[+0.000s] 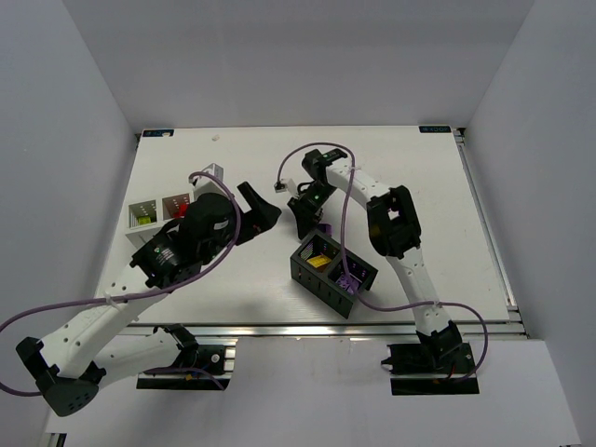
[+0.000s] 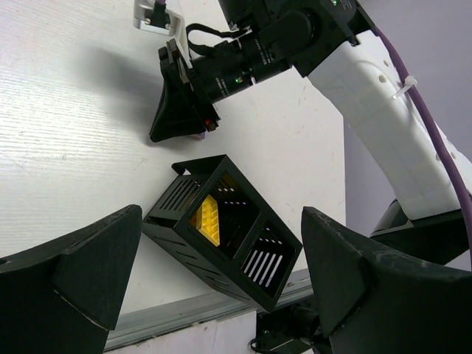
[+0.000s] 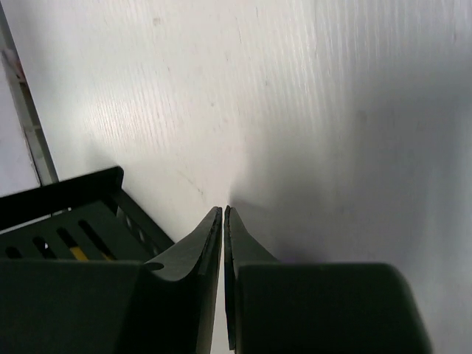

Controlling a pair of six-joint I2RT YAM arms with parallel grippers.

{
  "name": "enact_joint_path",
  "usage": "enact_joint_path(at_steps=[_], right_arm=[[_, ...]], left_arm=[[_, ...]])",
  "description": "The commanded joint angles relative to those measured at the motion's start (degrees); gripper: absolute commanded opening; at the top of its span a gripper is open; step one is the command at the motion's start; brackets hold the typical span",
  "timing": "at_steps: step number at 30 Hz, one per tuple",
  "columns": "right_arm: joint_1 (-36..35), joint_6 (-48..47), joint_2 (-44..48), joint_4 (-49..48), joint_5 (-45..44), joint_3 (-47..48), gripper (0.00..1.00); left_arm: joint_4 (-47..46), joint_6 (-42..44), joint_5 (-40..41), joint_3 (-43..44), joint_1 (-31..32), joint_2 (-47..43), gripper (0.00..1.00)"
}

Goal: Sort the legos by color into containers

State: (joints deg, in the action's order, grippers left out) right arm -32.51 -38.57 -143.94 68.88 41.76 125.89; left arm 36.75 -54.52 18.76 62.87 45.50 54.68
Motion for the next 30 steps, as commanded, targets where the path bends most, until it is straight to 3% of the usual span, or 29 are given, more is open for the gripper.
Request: enact_joint_path(at_steps=[1, 10, 15, 21, 24, 26, 28, 30], right_arm=[[-1.0, 3.8, -0.9, -3.8, 2.9, 2.0, 0.1], [-0.3, 12.7, 3.7, -18.6, 1.7, 2.4, 0.1], [3.8, 10.4, 9.1, -18.6, 1.6, 1.2, 0.1], [8.0, 0.6, 13.9, -9.6, 1.8, -5.6, 0.09], [10.2, -12.0, 11.8, 6.3, 0.2, -4.2, 0.08], [11.8, -15.5, 16.2, 6.3, -3.0, -11.8, 0.08], [12.1, -25.0, 19.6, 6.3, -7.0, -22.5, 0.08], [12.1, -23.9, 20.4, 6.3, -7.8, -24.5, 0.08]], left_arm=[[-1.5, -0.4, -0.4, -0.2, 0.2, -0.6, 0.98], [-2.3, -0.5, -0.9, -2.1, 0.2, -0.9, 0.98], [-2.8, 0.1, -0.8, -2.9, -0.4, -1.6, 0.98], [-1.0, 1.1, -0.1, -3.7, -0.4, -0.7, 0.98], [-1.8, 1.9, -0.6, -5.2, -0.4, -1.1, 0.98], [-2.4, 2.1, -0.4, -7.1, -0.4, -2.8, 0.98], [-2.4, 2.1, 0.1, -8.5, -0.4, -5.0, 0.98], [-2.0, 2.2, 1.4, -9.3, -0.4, -6.2, 0.98]])
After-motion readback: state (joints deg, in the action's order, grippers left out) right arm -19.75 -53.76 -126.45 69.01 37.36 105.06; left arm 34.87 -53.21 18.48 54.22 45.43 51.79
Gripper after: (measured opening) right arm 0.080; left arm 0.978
